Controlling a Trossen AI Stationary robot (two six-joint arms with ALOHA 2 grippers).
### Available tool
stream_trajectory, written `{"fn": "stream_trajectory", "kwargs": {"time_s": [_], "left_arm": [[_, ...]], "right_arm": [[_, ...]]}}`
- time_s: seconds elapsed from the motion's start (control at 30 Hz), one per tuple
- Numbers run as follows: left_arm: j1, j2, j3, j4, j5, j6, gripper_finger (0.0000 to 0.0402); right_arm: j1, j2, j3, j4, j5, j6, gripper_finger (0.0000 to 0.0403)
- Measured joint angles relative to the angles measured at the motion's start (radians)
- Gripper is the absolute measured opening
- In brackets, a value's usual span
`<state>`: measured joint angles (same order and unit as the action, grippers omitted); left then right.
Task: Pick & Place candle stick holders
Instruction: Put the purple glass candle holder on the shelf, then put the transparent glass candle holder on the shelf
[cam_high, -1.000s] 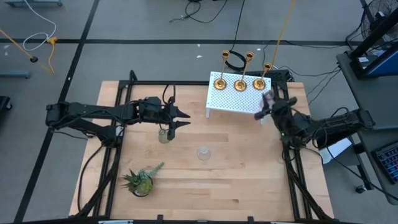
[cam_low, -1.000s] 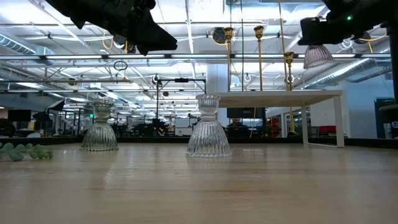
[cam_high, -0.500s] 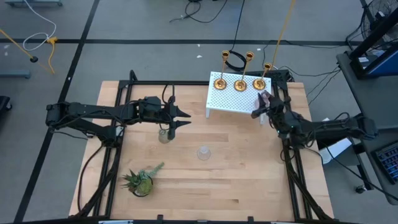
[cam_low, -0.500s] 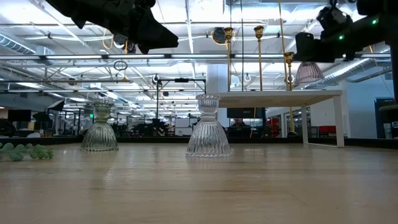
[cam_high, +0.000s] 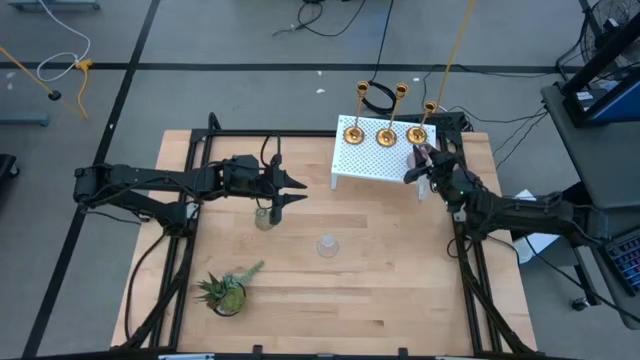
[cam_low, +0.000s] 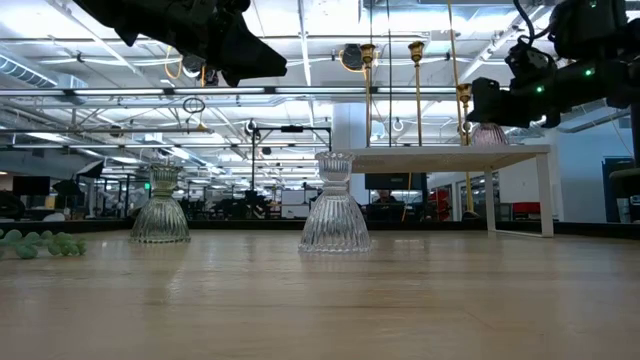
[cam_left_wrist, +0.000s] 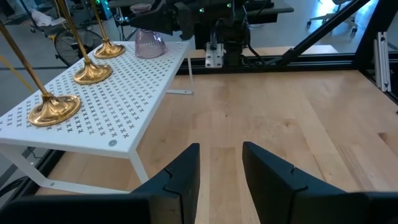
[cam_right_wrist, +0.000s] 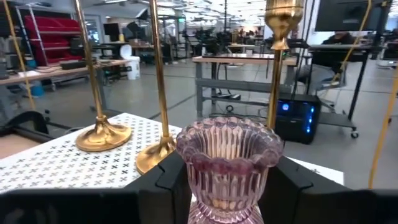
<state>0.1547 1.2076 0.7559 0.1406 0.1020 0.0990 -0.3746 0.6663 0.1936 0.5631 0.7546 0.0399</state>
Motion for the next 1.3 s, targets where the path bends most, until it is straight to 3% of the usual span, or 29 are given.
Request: {"fn": "stream_trajectory", "kwargs": {"time_s": [0.3,0.47,0.57,0.8,1.17,1.3], "left_arm": [[0.0,0.0,0.0,-0.001,0.0,-0.005,0.0127],[0.0,0.0,0.0,-0.004,0.001,-0.027,0.0127],[0.0,0.0,0.0,-0.011,0.001,-0.03,0.0127],[0.0,0.0,0.0,-0.011,0.001,-0.034,0.0127],[0.0,0.0,0.0,-0.015,0.003,-0.063,0.0127],[-0.006,0.002,0.0,-0.015,0.003,-0.064,0.0127]], "right_arm": [[-0.018,0.002,-0.003,-0.006,-0.001,-0.06,0.022],[-0.017,0.002,-0.003,0.008,-0.001,-0.1,0.0245],[-0.017,-0.003,-0.003,0.042,-0.005,-0.135,0.0248],[-0.016,-0.036,-0.002,0.147,-0.155,-0.135,0.0248],[-0.016,-0.069,-0.002,0.248,-0.169,-0.279,0.0247],[-0.016,-0.076,-0.002,0.307,-0.331,-0.285,0.0247]]}}
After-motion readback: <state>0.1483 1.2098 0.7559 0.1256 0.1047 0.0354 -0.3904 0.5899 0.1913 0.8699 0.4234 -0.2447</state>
